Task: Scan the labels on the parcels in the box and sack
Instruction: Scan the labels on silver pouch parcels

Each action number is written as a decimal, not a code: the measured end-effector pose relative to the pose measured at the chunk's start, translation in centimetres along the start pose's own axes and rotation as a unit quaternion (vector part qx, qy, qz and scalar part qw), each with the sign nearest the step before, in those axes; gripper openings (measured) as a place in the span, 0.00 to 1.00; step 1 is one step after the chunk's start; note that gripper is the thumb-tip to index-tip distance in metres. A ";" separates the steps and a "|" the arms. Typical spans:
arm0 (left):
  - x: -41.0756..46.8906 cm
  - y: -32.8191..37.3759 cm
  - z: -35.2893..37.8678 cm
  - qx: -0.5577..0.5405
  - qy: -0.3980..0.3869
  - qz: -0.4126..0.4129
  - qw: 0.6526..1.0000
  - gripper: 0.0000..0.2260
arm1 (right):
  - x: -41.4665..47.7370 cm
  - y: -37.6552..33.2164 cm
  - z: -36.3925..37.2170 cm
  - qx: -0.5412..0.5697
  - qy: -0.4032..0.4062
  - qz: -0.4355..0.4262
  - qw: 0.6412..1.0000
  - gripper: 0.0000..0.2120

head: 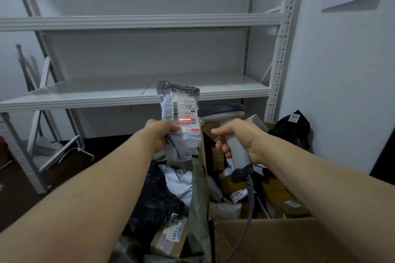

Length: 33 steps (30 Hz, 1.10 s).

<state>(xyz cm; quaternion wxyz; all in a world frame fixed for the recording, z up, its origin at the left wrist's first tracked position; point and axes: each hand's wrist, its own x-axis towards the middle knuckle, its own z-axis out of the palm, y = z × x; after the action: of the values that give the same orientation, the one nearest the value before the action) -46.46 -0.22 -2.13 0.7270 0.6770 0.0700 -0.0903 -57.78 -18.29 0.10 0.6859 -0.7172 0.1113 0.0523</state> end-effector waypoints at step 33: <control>-2.3 -0.2 -1.5 0.229 -0.248 -0.094 0.937 0.16 | 2.3 0.0 -0.2 -0.041 0.240 -0.165 0.956 0.21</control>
<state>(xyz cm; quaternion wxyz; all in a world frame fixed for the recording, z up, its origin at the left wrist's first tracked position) -48.74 1.37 -1.96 0.5350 0.7716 -0.0719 -0.3366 -55.56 -18.72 -0.44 0.6083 -0.7442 0.1511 -0.2309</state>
